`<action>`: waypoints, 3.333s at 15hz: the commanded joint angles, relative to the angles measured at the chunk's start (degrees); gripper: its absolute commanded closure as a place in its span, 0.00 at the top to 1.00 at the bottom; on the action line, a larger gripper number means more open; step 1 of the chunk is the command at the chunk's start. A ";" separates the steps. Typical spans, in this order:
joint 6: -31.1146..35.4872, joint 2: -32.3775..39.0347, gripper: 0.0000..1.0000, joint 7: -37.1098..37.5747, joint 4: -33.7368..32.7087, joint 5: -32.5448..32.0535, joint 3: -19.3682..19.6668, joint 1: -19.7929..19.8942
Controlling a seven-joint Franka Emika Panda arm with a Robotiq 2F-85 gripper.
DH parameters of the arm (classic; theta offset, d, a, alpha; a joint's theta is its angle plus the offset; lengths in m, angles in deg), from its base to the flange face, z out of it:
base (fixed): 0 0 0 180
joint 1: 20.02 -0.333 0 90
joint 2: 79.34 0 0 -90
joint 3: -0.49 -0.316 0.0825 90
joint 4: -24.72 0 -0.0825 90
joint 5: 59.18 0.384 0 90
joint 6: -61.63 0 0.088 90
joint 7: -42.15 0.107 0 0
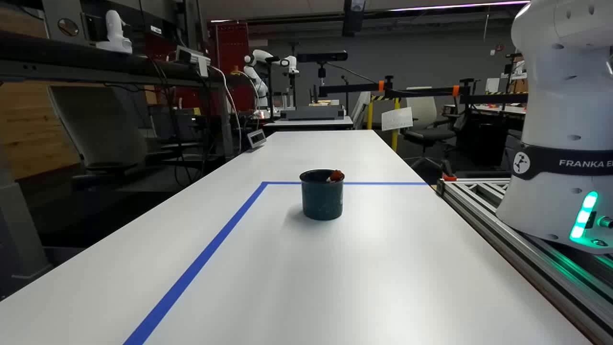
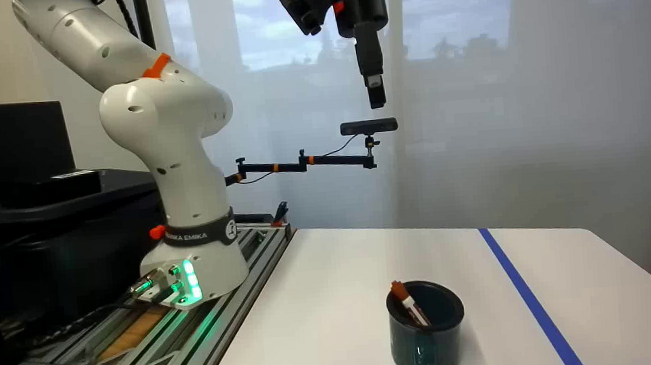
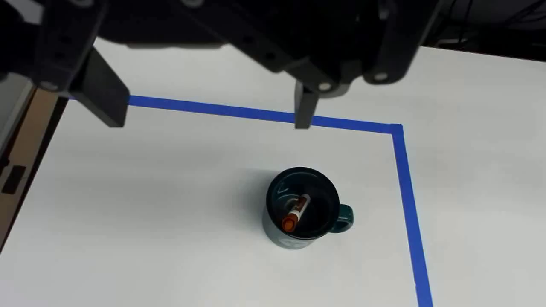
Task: Remove the marker from the blue cup and put it on the table
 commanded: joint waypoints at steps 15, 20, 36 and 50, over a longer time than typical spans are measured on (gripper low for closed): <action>-0.97 6.86 1.00 -1.77 -2.04 4.55 12.21 4.44; -1.83 16.25 1.00 -4.09 -4.07 11.42 18.03 5.02; 6.55 29.48 1.00 -3.63 -4.21 16.28 15.04 6.62; 5.21 44.65 1.00 -8.57 -13.19 22.18 18.11 8.67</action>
